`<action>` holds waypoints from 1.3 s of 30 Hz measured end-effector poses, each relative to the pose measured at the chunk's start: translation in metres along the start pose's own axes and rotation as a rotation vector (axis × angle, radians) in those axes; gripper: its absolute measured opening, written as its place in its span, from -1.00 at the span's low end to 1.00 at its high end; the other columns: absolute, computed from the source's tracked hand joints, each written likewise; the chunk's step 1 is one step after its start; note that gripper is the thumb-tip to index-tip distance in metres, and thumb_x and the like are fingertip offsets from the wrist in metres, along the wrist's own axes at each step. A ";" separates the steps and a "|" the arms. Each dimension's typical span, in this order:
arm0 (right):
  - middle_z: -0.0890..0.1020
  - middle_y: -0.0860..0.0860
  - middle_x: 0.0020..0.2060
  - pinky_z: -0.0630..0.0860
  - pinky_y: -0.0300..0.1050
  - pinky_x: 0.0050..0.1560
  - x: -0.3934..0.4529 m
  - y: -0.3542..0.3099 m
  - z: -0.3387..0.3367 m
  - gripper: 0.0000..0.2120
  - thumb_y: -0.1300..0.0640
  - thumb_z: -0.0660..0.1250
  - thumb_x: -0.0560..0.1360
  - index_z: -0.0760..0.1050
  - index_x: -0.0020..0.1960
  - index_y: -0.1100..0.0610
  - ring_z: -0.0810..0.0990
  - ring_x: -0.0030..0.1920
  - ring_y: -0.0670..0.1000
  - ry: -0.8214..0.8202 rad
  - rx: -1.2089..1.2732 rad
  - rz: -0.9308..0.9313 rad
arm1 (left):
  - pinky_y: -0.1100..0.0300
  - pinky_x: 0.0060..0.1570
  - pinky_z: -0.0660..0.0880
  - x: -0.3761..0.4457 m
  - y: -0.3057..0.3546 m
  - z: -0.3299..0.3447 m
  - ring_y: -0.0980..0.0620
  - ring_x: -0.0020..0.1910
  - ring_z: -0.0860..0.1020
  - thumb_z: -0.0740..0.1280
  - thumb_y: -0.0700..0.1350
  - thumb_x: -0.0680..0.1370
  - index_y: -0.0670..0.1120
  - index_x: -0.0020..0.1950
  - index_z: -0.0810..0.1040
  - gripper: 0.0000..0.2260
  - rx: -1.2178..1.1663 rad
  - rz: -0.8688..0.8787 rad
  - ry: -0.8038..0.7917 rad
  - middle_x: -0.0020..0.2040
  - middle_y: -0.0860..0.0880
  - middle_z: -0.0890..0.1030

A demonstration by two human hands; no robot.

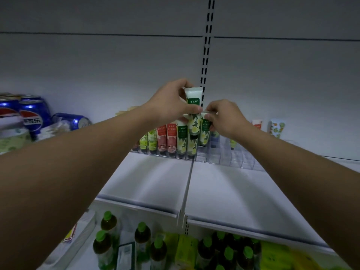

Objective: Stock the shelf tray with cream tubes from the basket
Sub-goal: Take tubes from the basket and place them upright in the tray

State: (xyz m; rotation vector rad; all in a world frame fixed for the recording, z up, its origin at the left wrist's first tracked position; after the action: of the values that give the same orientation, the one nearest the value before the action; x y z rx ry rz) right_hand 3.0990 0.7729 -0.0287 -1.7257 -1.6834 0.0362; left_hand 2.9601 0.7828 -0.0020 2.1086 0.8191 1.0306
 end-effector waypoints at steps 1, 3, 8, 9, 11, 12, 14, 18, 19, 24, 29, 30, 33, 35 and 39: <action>0.62 0.14 -0.05 0.58 0.13 0.08 0.000 0.002 0.004 -0.85 0.19 0.29 0.58 0.57 0.09 0.21 0.62 -0.07 0.13 -0.009 -0.007 0.001 | 0.09 -0.21 0.66 0.001 0.001 0.000 0.02 -0.21 0.68 0.48 -0.21 0.44 -0.14 0.08 0.48 -0.71 0.015 0.006 0.006 -0.03 -0.10 0.60; 0.62 0.15 -0.04 0.57 0.13 0.09 0.000 0.006 0.012 -0.85 0.20 0.29 0.58 0.58 0.09 0.23 0.62 -0.06 0.15 -0.032 -0.025 0.005 | 0.10 -0.21 0.65 0.001 0.002 0.002 0.04 -0.21 0.67 0.50 -0.20 0.42 -0.13 0.07 0.49 -0.71 0.048 0.013 0.021 -0.04 -0.07 0.60; 0.58 0.17 0.08 0.55 0.13 0.11 -0.003 0.008 0.013 -0.77 0.20 0.32 0.56 0.52 0.19 0.24 0.58 0.03 0.17 -0.014 -0.067 0.008 | 0.00 -0.15 0.65 0.001 0.003 0.006 -0.03 -0.18 0.67 0.53 -0.18 0.40 -0.11 0.09 0.51 -0.68 0.101 0.003 0.070 -0.04 -0.06 0.60; 0.55 0.16 0.13 0.54 0.10 0.13 -0.004 0.006 0.009 -0.73 0.19 0.33 0.56 0.48 0.24 0.22 0.56 0.07 0.15 0.010 -0.082 -0.005 | -0.01 -0.16 0.65 0.001 0.004 0.007 -0.04 -0.18 0.67 0.53 -0.19 0.40 -0.10 0.10 0.50 -0.66 0.106 0.004 0.086 -0.02 -0.06 0.59; 0.48 0.13 0.18 0.49 -0.02 0.11 -0.011 0.004 -0.003 -0.67 0.14 0.32 0.56 0.39 0.30 0.17 0.50 0.08 0.08 0.074 -0.087 -0.025 | 0.02 -0.17 0.65 -0.001 0.008 0.009 -0.05 -0.17 0.66 0.53 -0.19 0.40 -0.07 0.13 0.49 -0.63 0.136 0.013 0.125 0.01 -0.05 0.57; 0.47 0.11 0.18 0.46 -0.06 0.06 -0.017 0.004 -0.008 -0.67 0.12 0.30 0.57 0.37 0.31 0.16 0.48 0.06 0.05 0.098 -0.080 -0.030 | 0.05 -0.17 0.64 -0.003 0.010 0.012 -0.04 -0.17 0.65 0.52 -0.19 0.40 -0.06 0.14 0.49 -0.63 0.167 0.021 0.141 0.02 -0.05 0.56; 0.52 0.08 0.10 0.46 -0.06 -0.01 -0.035 0.004 -0.013 -0.75 0.13 0.25 0.59 0.39 0.24 0.15 0.50 0.00 0.04 0.111 -0.083 -0.045 | 0.08 -0.10 0.62 -0.006 0.015 0.020 -0.04 -0.12 0.62 0.52 -0.18 0.41 -0.06 0.14 0.51 -0.64 0.253 0.045 0.161 0.06 -0.04 0.56; 0.64 0.07 -0.09 0.54 0.00 -0.08 -0.083 0.010 0.006 -0.84 0.15 0.20 0.60 0.55 0.00 0.15 0.59 -0.11 0.08 -0.052 -0.082 -0.105 | 0.07 0.05 0.52 -0.012 0.017 0.037 -0.03 0.01 0.52 0.52 -0.17 0.40 -0.07 0.14 0.53 -0.65 0.413 0.081 0.212 0.11 -0.05 0.56; 0.65 0.06 -0.08 0.54 -0.01 -0.06 -0.096 0.013 0.014 -0.84 0.12 0.22 0.59 0.57 -0.02 0.12 0.59 -0.10 0.07 -0.114 -0.082 -0.111 | 0.08 0.05 0.51 -0.013 0.016 0.041 -0.03 0.02 0.51 0.52 -0.17 0.40 -0.07 0.15 0.54 -0.65 0.425 0.083 0.223 0.12 -0.06 0.56; 0.44 -0.05 0.37 0.33 -0.03 0.34 -0.151 0.039 0.053 -0.56 -0.17 0.17 0.58 0.41 0.39 -0.01 0.39 0.35 0.01 -0.373 -0.087 -0.096 | 0.12 0.04 0.46 -0.013 0.010 0.053 0.00 0.03 0.47 0.53 -0.17 0.40 -0.08 0.19 0.52 -0.61 0.498 0.090 0.265 0.16 -0.07 0.55; 0.40 -0.12 0.41 0.26 -0.12 0.28 -0.155 0.042 0.052 -0.54 -0.21 0.16 0.57 0.39 0.41 -0.06 0.33 0.40 -0.04 -0.296 -0.081 -0.088 | 0.14 0.00 0.49 -0.011 0.001 0.055 -0.01 0.00 0.46 0.51 -0.21 0.41 -0.04 0.18 0.50 -0.61 0.502 0.071 0.344 0.16 -0.08 0.50; 0.40 -0.12 0.42 0.25 -0.14 0.26 -0.154 0.042 0.052 -0.54 -0.20 0.16 0.57 0.39 0.41 -0.07 0.33 0.40 -0.05 -0.295 -0.075 -0.086 | 0.17 -0.04 0.46 -0.011 -0.001 0.055 0.00 -0.01 0.45 0.50 -0.21 0.41 -0.04 0.19 0.49 -0.61 0.501 0.070 0.357 0.17 -0.08 0.48; 0.39 -0.14 0.42 0.21 -0.19 0.18 -0.155 0.045 0.052 -0.55 -0.20 0.16 0.57 0.38 0.41 -0.08 0.32 0.40 -0.07 -0.294 -0.053 -0.082 | 0.19 -0.08 0.43 -0.008 -0.005 0.059 0.01 -0.04 0.43 0.50 -0.22 0.42 -0.06 0.19 0.50 -0.61 0.520 0.048 0.349 0.17 -0.10 0.47; 0.39 -0.15 0.42 0.20 -0.20 0.17 -0.153 0.045 0.053 -0.55 -0.21 0.16 0.57 0.38 0.41 -0.09 0.32 0.40 -0.07 -0.291 -0.053 -0.081 | 0.19 -0.06 0.40 -0.007 -0.009 0.065 0.00 -0.05 0.41 0.50 -0.21 0.42 -0.07 0.21 0.50 -0.61 0.567 0.041 0.321 0.17 -0.12 0.48; 0.40 -0.15 0.40 0.24 -0.18 0.18 -0.153 0.046 0.054 -0.54 -0.22 0.15 0.56 0.39 0.41 -0.08 0.35 0.38 -0.07 -0.293 -0.058 -0.079 | 0.15 0.05 0.45 -0.012 -0.015 0.076 -0.06 0.03 0.47 0.46 -0.22 0.46 -0.10 0.27 0.49 -0.60 0.619 0.045 0.286 0.18 -0.13 0.48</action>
State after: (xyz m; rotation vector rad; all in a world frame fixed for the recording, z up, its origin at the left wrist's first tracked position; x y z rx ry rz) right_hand 3.0893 0.6680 -0.1600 -1.7608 -1.9804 0.2145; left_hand 3.0137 0.7618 -0.0557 2.5213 1.3776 1.2353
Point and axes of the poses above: each hand's wrist, its own x-axis towards the middle knuckle, its own z-axis out of the palm, y = z × x, the point moved 9 cm from there along x, towards the middle knuckle
